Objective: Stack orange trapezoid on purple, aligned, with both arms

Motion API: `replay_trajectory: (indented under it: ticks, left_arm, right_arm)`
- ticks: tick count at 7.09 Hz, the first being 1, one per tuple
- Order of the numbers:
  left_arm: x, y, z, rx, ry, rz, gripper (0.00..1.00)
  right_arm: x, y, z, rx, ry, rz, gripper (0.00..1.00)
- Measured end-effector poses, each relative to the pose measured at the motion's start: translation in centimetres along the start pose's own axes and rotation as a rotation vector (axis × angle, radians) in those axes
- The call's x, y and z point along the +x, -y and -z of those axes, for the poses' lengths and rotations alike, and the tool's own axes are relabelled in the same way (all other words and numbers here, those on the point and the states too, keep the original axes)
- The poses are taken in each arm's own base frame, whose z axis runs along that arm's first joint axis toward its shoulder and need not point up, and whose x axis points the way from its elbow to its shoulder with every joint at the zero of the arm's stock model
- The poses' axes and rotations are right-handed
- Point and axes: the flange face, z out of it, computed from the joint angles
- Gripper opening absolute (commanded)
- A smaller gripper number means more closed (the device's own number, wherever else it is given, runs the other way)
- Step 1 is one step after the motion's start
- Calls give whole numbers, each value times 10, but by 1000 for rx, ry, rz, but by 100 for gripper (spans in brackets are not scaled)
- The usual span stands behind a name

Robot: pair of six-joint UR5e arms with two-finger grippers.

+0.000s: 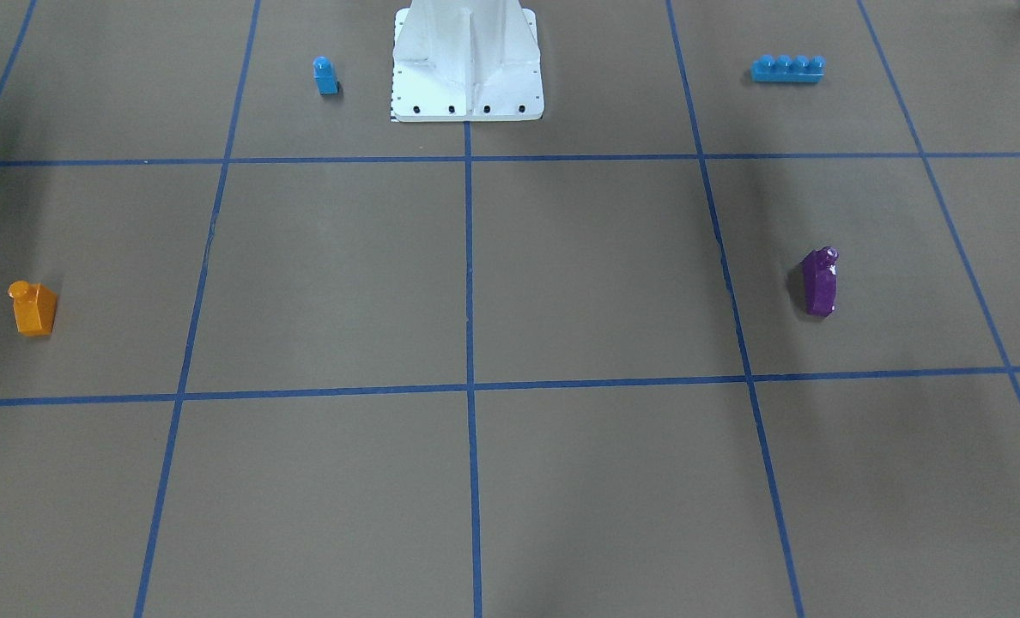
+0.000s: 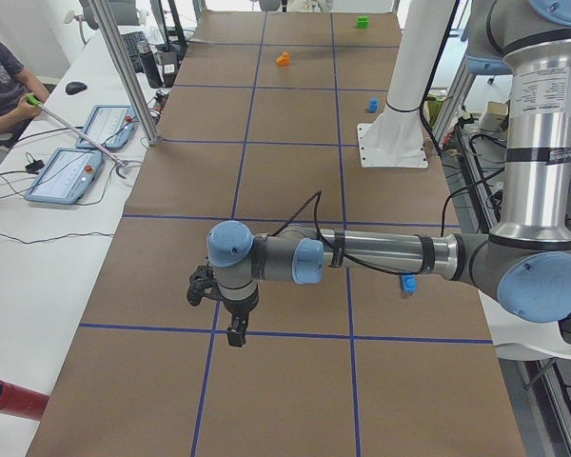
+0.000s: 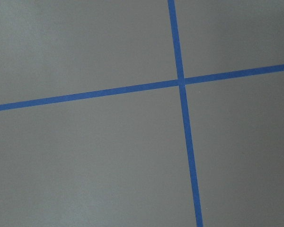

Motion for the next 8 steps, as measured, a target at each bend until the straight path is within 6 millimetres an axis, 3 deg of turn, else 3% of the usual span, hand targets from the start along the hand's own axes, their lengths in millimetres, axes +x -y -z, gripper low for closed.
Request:
replay_trajectory:
  ticks: [2, 3, 4, 6, 8]
  left_arm:
    - [4, 3, 6, 8, 3, -5, 100]
    - [19, 9, 20, 34, 6, -27, 100]
    - [54, 17, 34, 64, 4, -87, 100]
    - [136, 26, 42, 88, -21, -159, 100]
    - [187, 26, 37, 97, -67, -197, 100]
  right_arm:
    - [-2, 3, 2, 4, 0, 4, 100]
    - [-4, 5, 3, 8, 0, 7, 100]
    - [-6, 7, 5, 12, 0, 11, 100]
    - [-8, 8, 7, 16, 0, 13, 100]
    - [-10, 9, 8, 18, 1, 18, 100]
